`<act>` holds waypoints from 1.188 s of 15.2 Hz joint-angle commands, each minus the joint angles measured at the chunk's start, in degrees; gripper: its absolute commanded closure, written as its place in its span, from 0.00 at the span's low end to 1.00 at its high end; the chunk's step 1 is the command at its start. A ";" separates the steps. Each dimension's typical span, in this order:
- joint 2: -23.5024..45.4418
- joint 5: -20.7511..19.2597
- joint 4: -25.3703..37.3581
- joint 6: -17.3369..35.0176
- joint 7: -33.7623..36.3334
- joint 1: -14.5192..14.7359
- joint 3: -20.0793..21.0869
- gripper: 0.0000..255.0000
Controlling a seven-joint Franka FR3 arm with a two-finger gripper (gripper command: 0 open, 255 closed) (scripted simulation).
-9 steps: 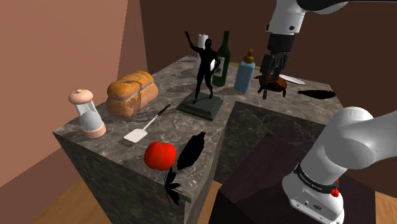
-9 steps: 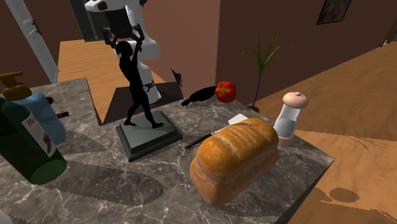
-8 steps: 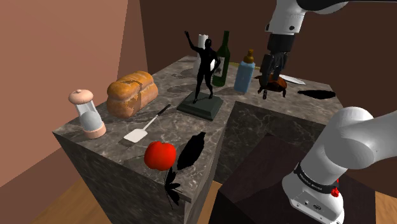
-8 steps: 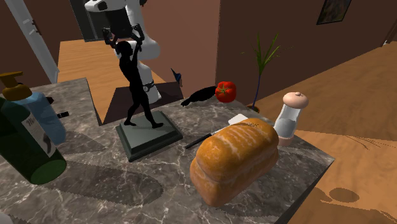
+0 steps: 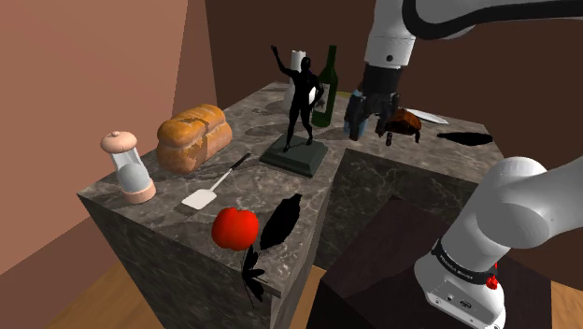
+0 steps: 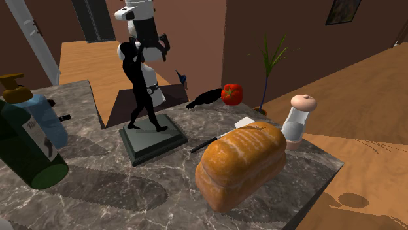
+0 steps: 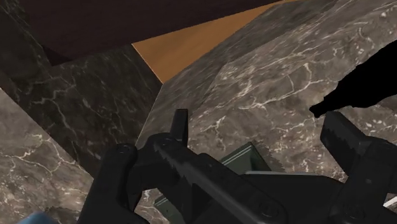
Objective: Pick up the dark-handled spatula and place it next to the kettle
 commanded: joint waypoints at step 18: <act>36.87 -5.98 19.68 21.85 54.16 -6.43 26.21 0.00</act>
